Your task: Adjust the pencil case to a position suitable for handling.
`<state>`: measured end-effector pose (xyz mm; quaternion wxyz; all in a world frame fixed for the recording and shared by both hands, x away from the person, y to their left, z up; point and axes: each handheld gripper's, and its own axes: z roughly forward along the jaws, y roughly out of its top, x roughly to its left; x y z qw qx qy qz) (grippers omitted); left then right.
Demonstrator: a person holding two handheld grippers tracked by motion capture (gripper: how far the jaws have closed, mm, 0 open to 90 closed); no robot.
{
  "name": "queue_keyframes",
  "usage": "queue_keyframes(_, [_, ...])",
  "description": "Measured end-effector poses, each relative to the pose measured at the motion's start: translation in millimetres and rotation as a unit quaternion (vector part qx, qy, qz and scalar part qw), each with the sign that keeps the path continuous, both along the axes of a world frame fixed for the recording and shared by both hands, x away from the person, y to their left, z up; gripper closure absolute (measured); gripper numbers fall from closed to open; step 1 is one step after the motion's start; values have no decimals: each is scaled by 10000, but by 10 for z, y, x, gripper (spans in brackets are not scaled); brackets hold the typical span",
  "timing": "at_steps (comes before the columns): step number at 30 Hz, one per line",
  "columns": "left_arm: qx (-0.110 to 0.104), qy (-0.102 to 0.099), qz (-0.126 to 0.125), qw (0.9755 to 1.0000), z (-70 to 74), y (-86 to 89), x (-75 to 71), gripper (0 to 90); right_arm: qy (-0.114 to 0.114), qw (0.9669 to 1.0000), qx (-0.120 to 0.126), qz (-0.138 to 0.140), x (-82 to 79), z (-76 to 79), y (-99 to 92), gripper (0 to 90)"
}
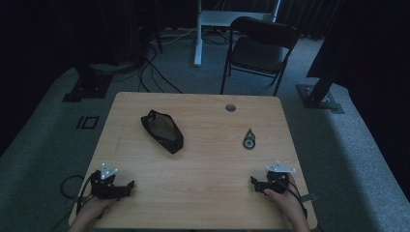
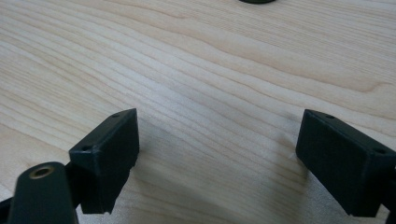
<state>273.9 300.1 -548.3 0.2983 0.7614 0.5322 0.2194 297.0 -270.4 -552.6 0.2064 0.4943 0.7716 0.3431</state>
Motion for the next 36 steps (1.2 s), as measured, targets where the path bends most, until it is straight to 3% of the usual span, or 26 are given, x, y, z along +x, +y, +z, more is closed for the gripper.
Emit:
queue_keyframes(9, [-2,-2,-24,10000,0,4,-4,4,-47,9998,149,-120,-39,8,-44,131])
queue_keyframes(12, [-2,-2,-25,10000,0,4,-4,4,-159,9995,80,-260,-54,13,-81,127])
queue_keyframes(22, [5,-5,-69,10000,0,2,-8,4,-402,9986,107,-325,-40,131,-25,123])
queue_keyframes(36, [5,-2,-82,10000,0,4,-6,4,-673,9974,248,-10,25,367,214,123])
